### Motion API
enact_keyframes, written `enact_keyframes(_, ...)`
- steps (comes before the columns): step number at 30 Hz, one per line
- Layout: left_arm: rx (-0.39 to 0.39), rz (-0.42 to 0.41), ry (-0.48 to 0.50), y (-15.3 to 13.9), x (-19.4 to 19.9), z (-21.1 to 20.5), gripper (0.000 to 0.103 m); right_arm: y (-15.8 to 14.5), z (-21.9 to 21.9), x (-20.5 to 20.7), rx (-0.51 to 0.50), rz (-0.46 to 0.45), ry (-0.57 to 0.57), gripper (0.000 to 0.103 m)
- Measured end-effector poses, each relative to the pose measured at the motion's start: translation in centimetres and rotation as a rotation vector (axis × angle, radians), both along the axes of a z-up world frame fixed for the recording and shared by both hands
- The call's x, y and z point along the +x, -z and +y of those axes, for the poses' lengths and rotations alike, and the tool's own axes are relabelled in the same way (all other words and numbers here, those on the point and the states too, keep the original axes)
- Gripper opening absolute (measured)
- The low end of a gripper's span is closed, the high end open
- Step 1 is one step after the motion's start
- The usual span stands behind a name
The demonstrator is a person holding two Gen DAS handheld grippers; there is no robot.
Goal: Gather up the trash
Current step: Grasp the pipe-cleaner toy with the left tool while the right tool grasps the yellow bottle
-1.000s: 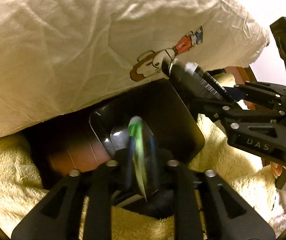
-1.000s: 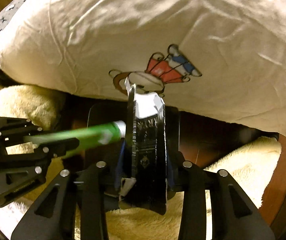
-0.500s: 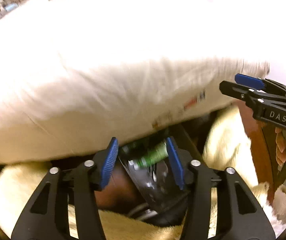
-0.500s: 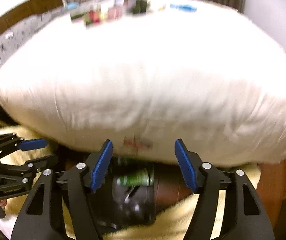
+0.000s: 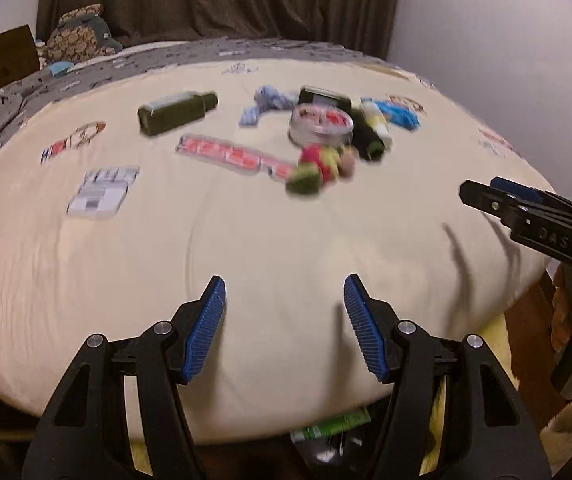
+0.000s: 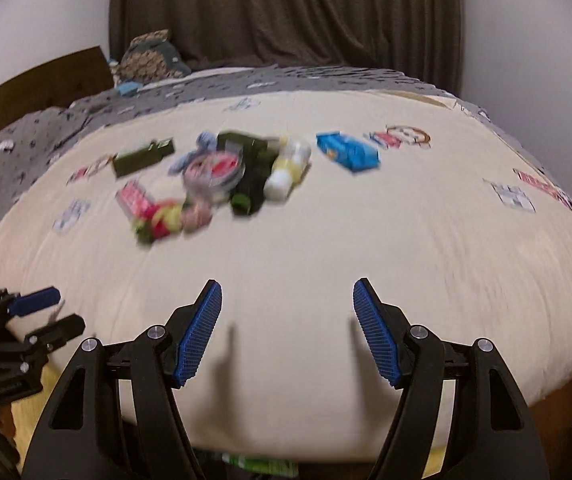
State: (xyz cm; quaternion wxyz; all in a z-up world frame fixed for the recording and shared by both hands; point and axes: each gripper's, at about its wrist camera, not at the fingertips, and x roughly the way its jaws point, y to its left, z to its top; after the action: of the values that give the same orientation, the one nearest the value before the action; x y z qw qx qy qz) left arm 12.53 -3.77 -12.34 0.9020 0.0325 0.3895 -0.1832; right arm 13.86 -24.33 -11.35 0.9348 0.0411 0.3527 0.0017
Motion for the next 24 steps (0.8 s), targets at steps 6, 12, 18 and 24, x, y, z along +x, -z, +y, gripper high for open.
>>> enact_keyframes(6,0.004,-0.036,0.027,-1.1,3.4,-1.8,0.058,-1.0,-0.4,5.6,-0.006,-0.002,0.028,0.069)
enact_keyframes(12,0.02,-0.004,0.054,0.0,7.3,-4.2,0.058,-0.6,-0.8,10.3,0.008,0.04,0.04,0.069)
enact_keyframes(18,0.033,0.023,0.058,1.5,9.9,-5.5,0.058,1.2,-1.0,14.4,0.021,0.112,0.047,0.058)
enact_keyframes(24,0.047,0.019,0.088,1.7,11.8,-6.3,0.05,2.9,-0.8,17.4,0.02,0.179,0.038,0.044)
